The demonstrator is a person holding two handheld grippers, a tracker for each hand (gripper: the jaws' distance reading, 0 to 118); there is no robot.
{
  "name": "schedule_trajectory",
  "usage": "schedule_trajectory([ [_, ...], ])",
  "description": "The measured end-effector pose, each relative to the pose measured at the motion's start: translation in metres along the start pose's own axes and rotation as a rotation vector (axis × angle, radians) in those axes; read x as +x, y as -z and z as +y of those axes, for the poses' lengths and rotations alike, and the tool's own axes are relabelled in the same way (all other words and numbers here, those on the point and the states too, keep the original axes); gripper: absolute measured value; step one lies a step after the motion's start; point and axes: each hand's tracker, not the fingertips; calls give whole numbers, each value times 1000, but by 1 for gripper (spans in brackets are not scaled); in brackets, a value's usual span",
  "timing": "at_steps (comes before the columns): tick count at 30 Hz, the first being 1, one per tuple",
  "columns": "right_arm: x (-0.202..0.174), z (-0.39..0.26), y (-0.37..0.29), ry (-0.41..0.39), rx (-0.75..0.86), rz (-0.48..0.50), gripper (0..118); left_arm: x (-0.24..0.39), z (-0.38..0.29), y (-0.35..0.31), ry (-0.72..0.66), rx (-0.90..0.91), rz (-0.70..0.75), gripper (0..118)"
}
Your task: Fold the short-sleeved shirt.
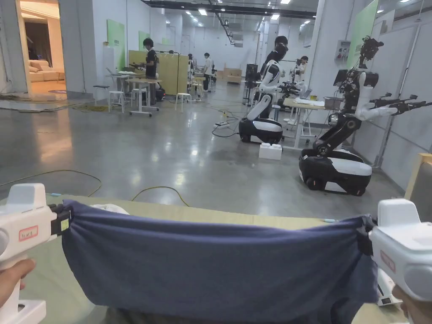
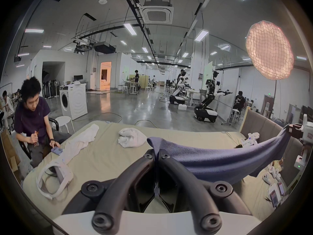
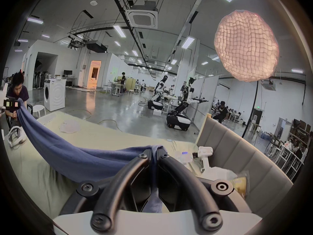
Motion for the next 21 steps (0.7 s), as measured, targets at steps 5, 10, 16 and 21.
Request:
schedule_trajectory([
  [5,-7,-75,-43,-7,-121,26,3,-4,-73,-42,6,-70,6,0],
  [10,-19,-148,-86,-27,-246,51,3,-18,-158,-82,-27,-170,28,0],
  [16,-29,-222,-119,-19,-412,73,3,-40,-245,-112,-75,-312,45,0],
  [21,-37,-273,-128,-52,-535,89,3,-52,-290,-112,21,-447,61,0],
])
